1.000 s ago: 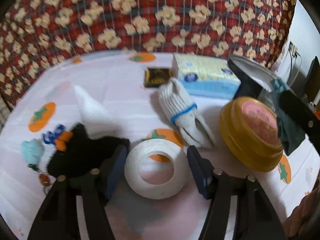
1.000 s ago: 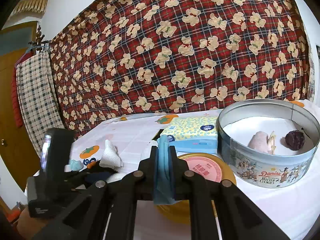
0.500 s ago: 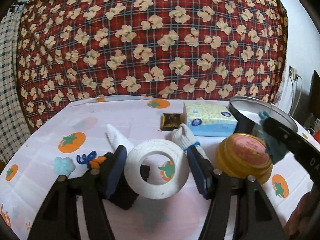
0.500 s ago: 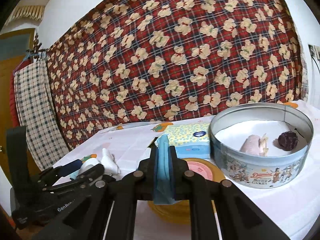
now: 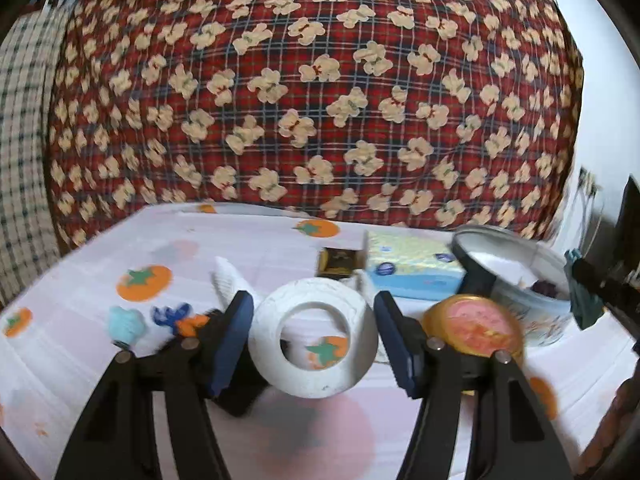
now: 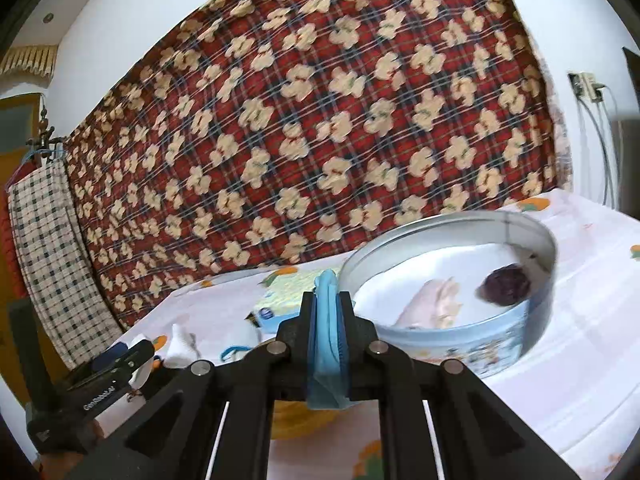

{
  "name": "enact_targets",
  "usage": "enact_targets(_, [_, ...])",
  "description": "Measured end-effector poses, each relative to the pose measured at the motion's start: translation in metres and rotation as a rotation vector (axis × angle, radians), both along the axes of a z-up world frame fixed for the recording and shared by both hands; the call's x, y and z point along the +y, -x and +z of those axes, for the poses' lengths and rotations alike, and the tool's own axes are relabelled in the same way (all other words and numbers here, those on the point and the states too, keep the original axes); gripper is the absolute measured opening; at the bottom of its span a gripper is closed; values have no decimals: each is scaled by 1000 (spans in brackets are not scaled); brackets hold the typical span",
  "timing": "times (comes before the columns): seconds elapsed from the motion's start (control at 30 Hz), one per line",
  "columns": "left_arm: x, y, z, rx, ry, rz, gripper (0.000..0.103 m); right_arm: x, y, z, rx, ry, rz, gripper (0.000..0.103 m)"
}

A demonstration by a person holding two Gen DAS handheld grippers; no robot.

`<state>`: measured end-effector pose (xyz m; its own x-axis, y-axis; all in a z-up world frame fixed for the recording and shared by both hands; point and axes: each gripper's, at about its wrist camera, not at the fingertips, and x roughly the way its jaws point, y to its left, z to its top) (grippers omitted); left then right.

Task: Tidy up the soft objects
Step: 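Carry the tape roll and teal cloth over the tin with both grippers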

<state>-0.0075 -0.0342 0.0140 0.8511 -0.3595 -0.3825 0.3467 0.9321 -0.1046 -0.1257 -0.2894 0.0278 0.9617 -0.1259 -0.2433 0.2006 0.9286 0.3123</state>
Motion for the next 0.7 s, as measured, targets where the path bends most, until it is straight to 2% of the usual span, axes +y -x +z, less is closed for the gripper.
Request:
enact_targets(0.07, [-6,1,0,15,26,-20,63,-6,4,2,-2,14,-21,11])
enact_targets(0.3, [-46,12,7,3,12,-81,63,-37,11,6,-1,17,-81,11])
enact_targets(0.5, [-84,14,18,13,15,-127,63,-58,15,11,5,61,-114,11])
enact_targets(0.7, [-121,23,34,-25,16,-175,63,-84,19,20,0,110,-156,11])
